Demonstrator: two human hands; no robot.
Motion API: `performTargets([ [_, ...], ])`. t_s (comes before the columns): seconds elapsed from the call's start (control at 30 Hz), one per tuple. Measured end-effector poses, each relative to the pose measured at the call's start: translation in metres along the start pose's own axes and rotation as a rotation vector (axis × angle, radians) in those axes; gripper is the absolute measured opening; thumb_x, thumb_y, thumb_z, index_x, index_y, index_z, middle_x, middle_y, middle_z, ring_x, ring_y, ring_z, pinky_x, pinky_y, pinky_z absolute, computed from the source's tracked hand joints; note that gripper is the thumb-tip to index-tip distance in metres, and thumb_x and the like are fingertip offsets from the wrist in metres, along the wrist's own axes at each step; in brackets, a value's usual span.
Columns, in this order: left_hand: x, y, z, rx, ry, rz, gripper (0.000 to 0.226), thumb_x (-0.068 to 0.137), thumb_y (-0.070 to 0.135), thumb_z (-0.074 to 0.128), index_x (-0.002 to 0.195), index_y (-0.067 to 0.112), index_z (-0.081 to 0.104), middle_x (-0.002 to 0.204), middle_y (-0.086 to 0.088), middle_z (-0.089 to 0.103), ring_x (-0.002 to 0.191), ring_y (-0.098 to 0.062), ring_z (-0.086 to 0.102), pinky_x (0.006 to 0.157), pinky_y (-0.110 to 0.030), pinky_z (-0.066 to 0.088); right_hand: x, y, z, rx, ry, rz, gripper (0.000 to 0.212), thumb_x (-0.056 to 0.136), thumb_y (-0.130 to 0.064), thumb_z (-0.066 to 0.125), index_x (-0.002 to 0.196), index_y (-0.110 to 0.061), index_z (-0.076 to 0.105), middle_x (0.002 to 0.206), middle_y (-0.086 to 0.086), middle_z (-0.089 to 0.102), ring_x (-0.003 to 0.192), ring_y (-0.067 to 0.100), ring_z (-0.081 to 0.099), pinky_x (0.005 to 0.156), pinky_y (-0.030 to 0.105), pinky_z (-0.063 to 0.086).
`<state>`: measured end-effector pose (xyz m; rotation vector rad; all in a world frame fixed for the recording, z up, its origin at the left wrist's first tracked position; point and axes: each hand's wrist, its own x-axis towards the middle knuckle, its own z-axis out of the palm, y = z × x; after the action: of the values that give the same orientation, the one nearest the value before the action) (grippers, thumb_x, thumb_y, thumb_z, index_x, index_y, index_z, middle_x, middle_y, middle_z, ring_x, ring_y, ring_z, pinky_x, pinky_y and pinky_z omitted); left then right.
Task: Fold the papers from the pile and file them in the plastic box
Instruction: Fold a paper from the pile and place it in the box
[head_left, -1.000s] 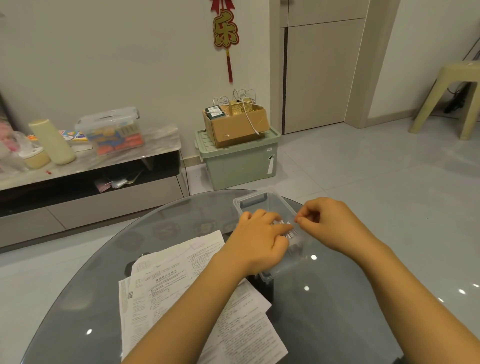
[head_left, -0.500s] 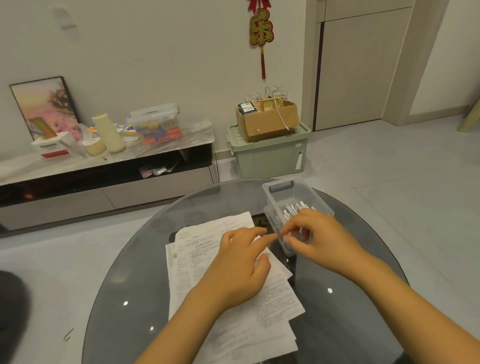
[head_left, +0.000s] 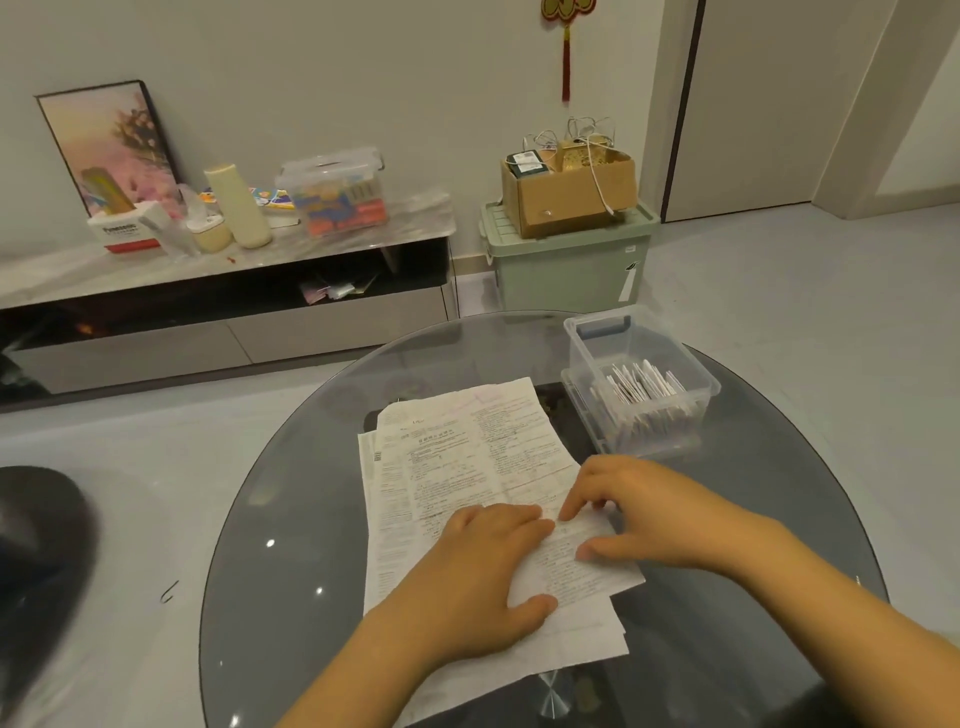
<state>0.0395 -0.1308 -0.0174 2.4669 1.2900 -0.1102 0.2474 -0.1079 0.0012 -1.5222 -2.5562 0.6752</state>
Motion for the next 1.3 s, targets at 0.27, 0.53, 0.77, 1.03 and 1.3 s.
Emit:
performTargets([
  [0.27,-0.001,-0.002,-0.004,0.070,-0.044,0.036,0.083,0.083,0.063,0.053,0.149,0.035,0.011,0.157,0.015,0.005,0.141,-0.005,0.004,0.114,-0.028,-0.006,-0.001,0.002,0.008,-0.113,-0.125,-0.077,0.072,0.064,-0.053,0.076,0.125,-0.042,0.039,0.124,-0.019,0.032,0.113,0.002,0.026,0.093,0.017,0.029],
  [0.53,-0.003,0.003,-0.003,0.028,-0.077,-0.002,0.076,0.092,0.050,0.048,0.151,0.032,0.002,0.158,0.014,-0.004,0.145,-0.009,0.000,0.119,-0.030,0.003,-0.004,-0.001,0.014,-0.129,-0.136,-0.106,0.081,0.064,-0.058,0.074,0.130,-0.042,0.030,0.129,-0.018,0.025,0.117,0.004,0.020,0.093,0.014,0.019],
  [0.77,-0.007,0.007,-0.004,0.030,-0.121,0.007,0.081,0.092,0.048,0.047,0.150,0.028,-0.006,0.157,0.012,-0.014,0.144,-0.006,-0.009,0.111,-0.020,-0.006,-0.002,-0.005,0.017,-0.124,-0.100,-0.109,0.065,0.071,-0.056,0.069,0.127,-0.039,0.038,0.128,-0.017,0.030,0.115,0.004,0.024,0.096,0.017,0.028],
  [1.03,-0.007,0.002,-0.011,-0.046,-0.141,-0.031,0.060,0.097,0.038,0.039,0.151,0.028,0.013,0.158,0.015,0.000,0.144,-0.004,0.004,0.116,-0.021,0.008,-0.005,-0.004,0.009,-0.121,-0.037,-0.144,0.041,0.084,-0.055,0.053,0.122,-0.040,0.054,0.118,-0.021,0.046,0.107,-0.002,0.037,0.089,0.016,0.039],
  [1.3,-0.012,-0.017,-0.025,-0.255,-0.002,-0.152,0.025,0.096,0.026,0.041,0.096,0.015,0.064,0.098,-0.002,0.066,0.081,-0.013,0.058,0.074,-0.026,0.046,-0.003,-0.002,0.004,-0.004,-0.008,-0.098,0.049,0.078,-0.065,0.042,0.103,-0.030,0.065,0.096,-0.010,0.067,0.087,0.010,0.059,0.075,0.035,0.051],
])
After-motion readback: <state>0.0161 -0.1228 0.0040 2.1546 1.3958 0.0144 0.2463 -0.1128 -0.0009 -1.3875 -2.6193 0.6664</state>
